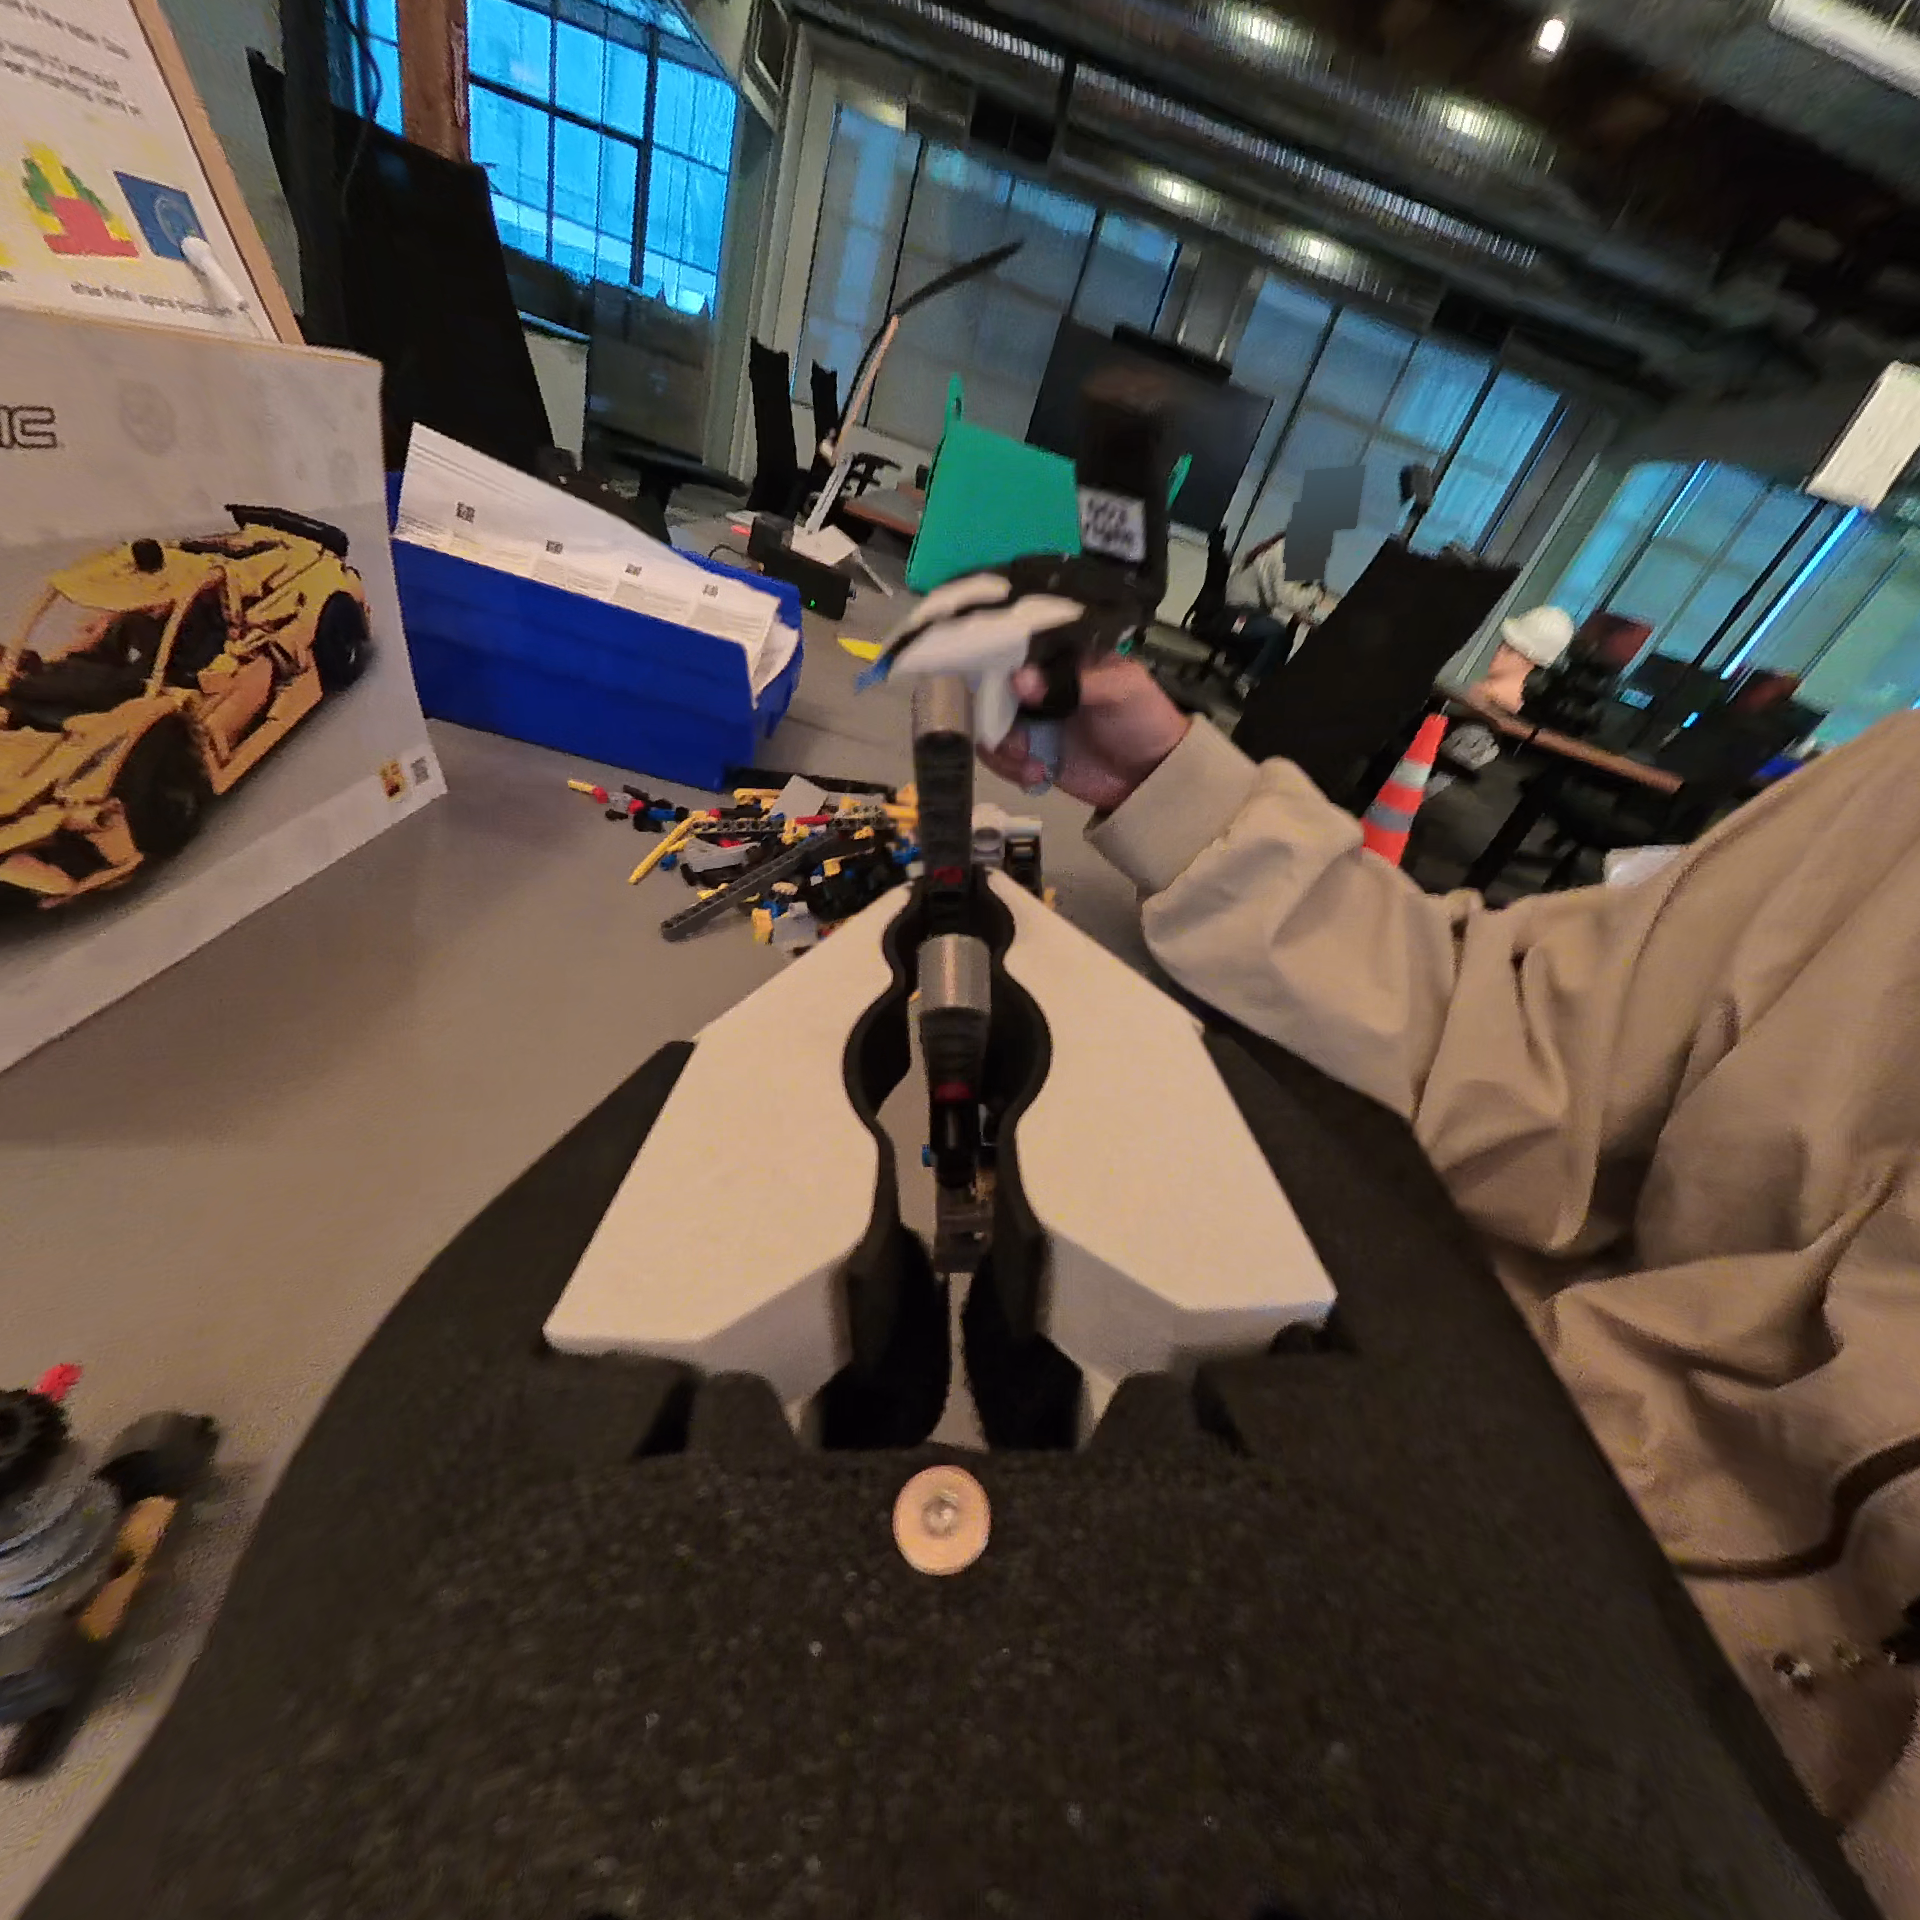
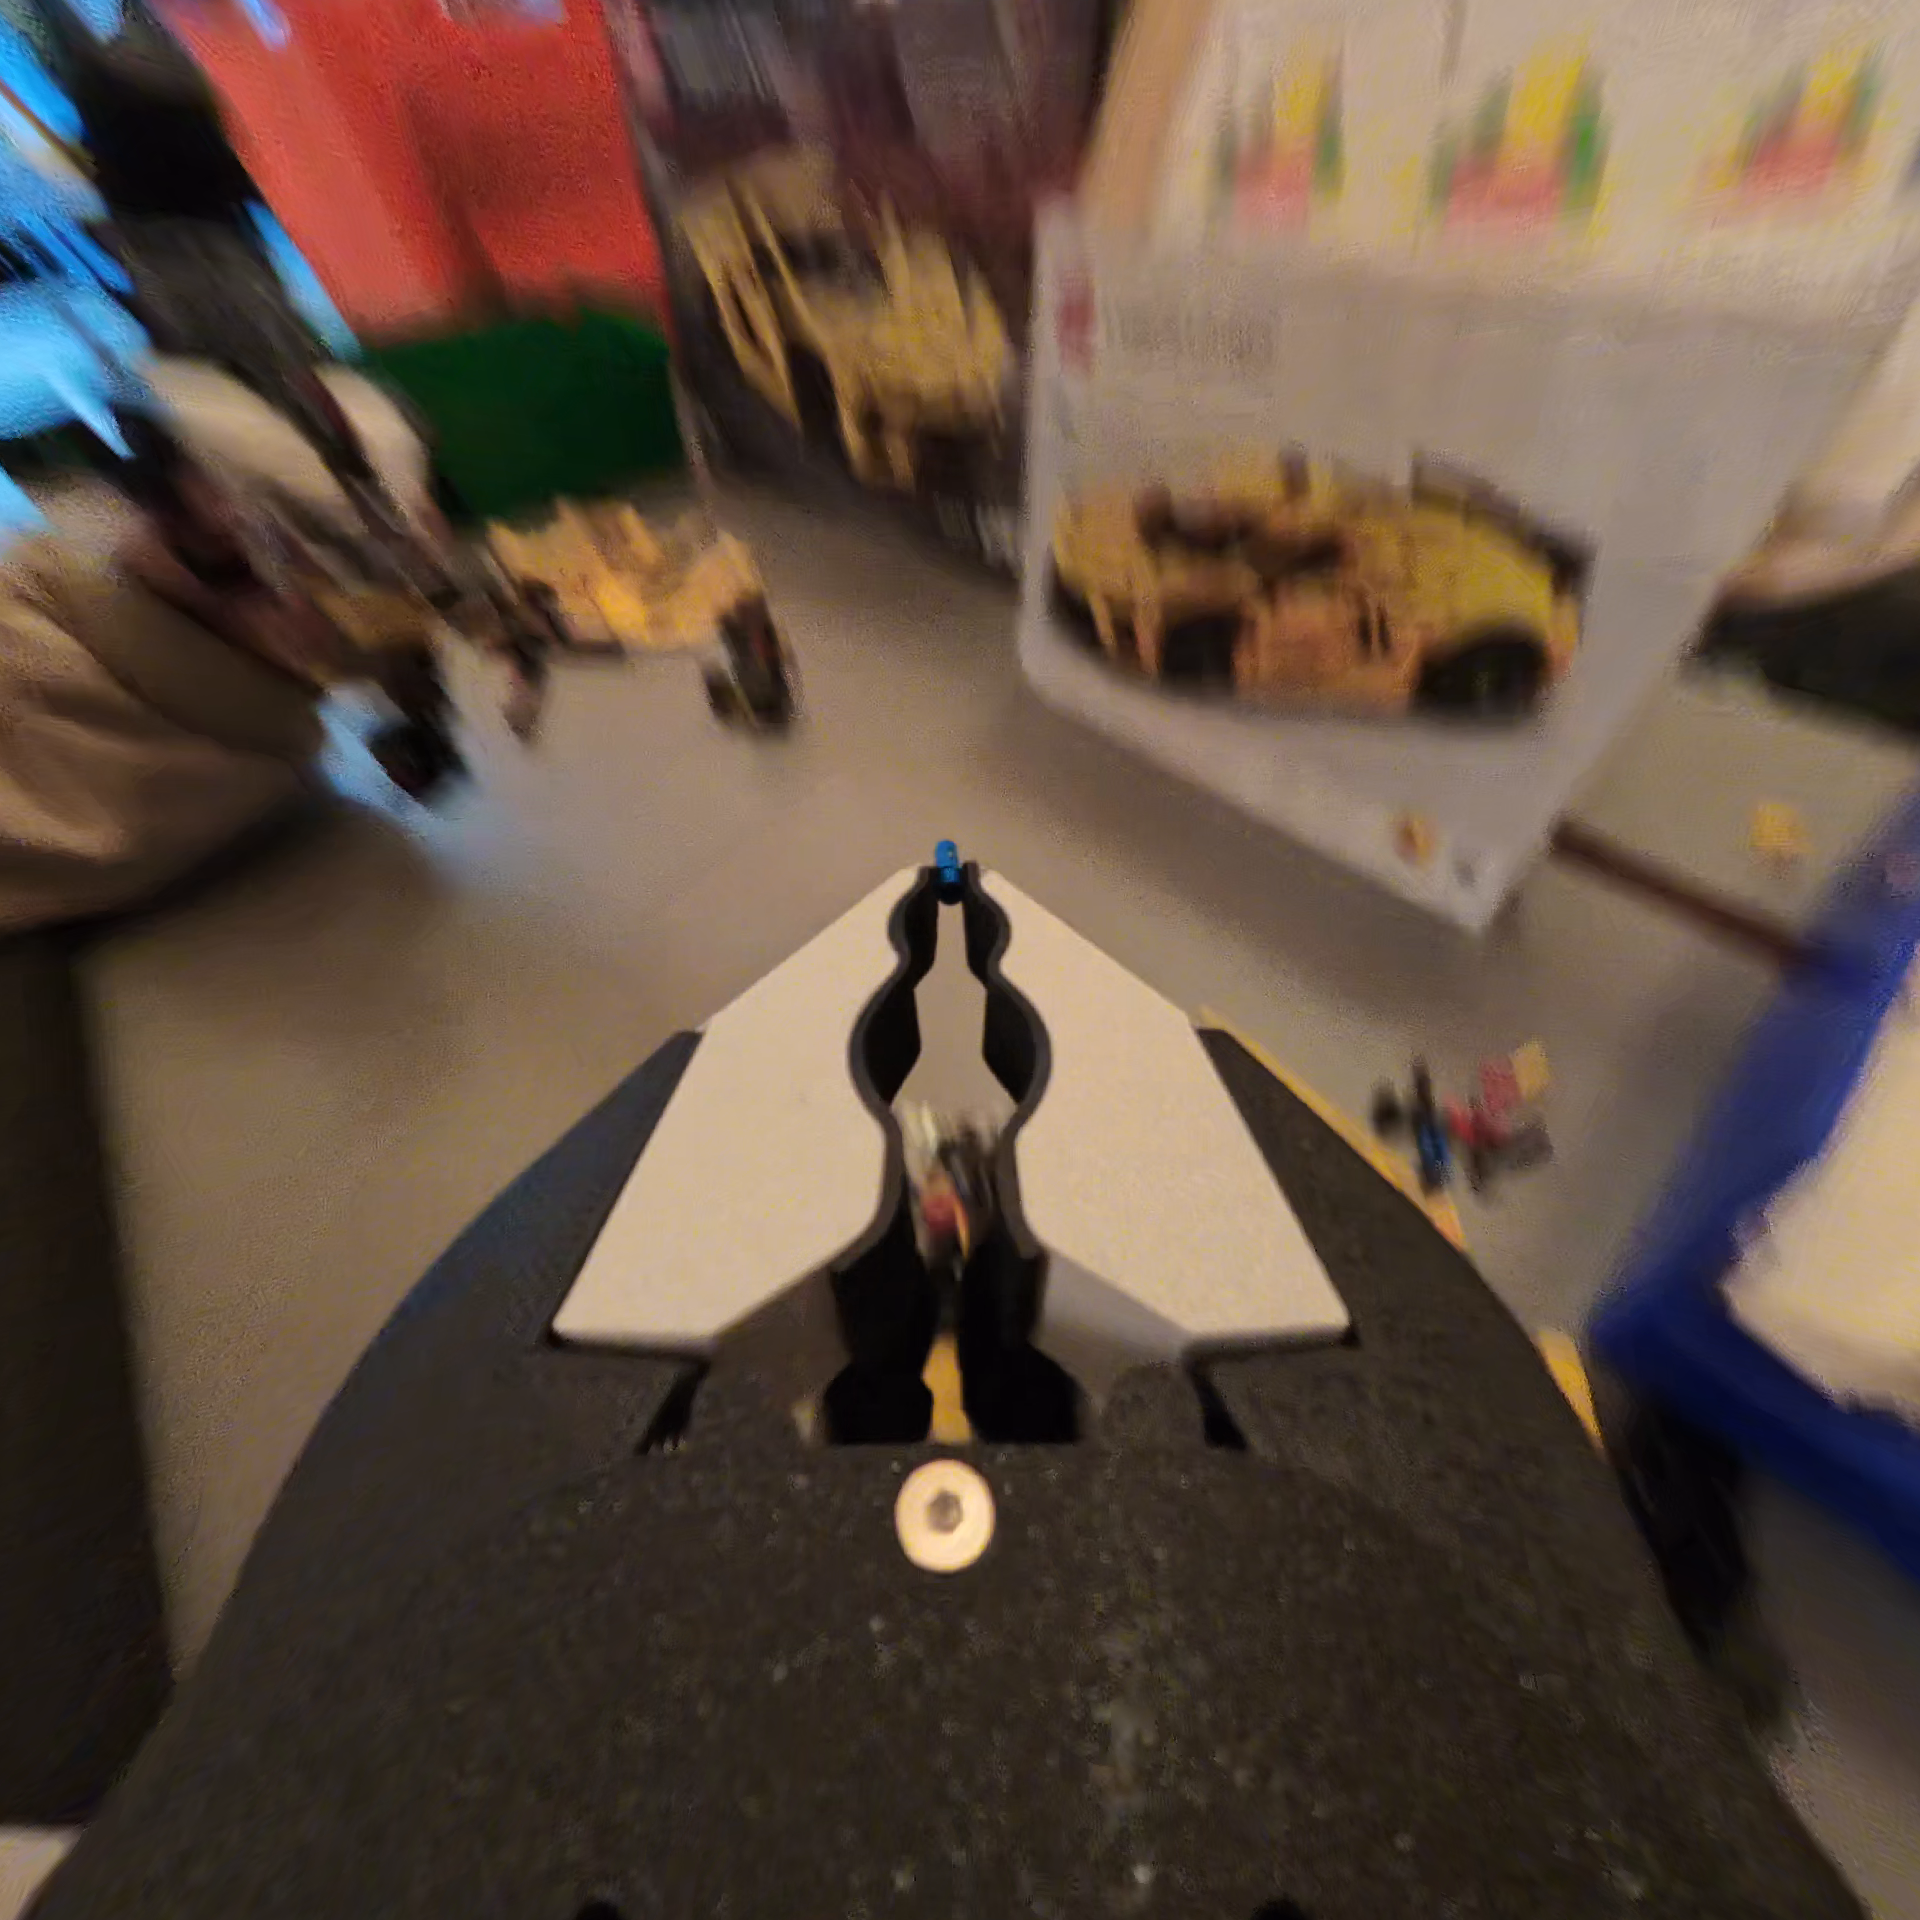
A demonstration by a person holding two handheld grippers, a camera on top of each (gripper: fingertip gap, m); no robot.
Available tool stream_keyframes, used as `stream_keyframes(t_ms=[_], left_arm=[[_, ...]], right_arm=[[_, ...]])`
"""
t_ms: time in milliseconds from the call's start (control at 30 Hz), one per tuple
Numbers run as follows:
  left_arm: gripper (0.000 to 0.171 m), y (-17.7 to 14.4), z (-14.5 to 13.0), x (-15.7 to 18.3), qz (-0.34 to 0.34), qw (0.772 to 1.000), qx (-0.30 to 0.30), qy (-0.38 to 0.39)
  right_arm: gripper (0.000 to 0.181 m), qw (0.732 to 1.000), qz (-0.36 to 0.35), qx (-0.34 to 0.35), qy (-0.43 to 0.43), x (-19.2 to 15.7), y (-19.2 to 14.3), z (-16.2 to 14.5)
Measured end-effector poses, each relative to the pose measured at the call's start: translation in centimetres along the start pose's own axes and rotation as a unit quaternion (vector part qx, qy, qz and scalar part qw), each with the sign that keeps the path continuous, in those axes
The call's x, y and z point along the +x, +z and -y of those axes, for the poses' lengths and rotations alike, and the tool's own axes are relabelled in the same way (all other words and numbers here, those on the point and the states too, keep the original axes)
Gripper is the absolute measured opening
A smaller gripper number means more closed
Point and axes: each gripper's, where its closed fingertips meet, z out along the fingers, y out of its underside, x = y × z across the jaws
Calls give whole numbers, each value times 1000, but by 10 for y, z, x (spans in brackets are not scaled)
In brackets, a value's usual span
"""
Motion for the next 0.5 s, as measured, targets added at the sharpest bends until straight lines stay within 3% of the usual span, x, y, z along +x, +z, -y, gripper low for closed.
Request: stream_keyframes(t_ms=[67,100,267,367,433,500], left_arm=[[7,2,4,-3,-2,999,19,-26],[7,2,5,-8,6,999,29,-44],[7,2,8,-29,5,979,103,-174],[7,1,13,-26,-37,968,135,-210],[7,3,13,-20,-52,968,132,-208],[7,8,9,-13,-58,974,111,-190]], right_arm=[[3,989,-30,-143,21,11,-5,-52],[4,982,-23,-184,28,7,-8,-69],[22,970,-77,-228,17,27,-16,-93],[25,986,-67,-152,-1,17,3,-56],[25,999,19,-31,-19,-27,30,-5],[21,987,136,86,10,-80,49,41]])
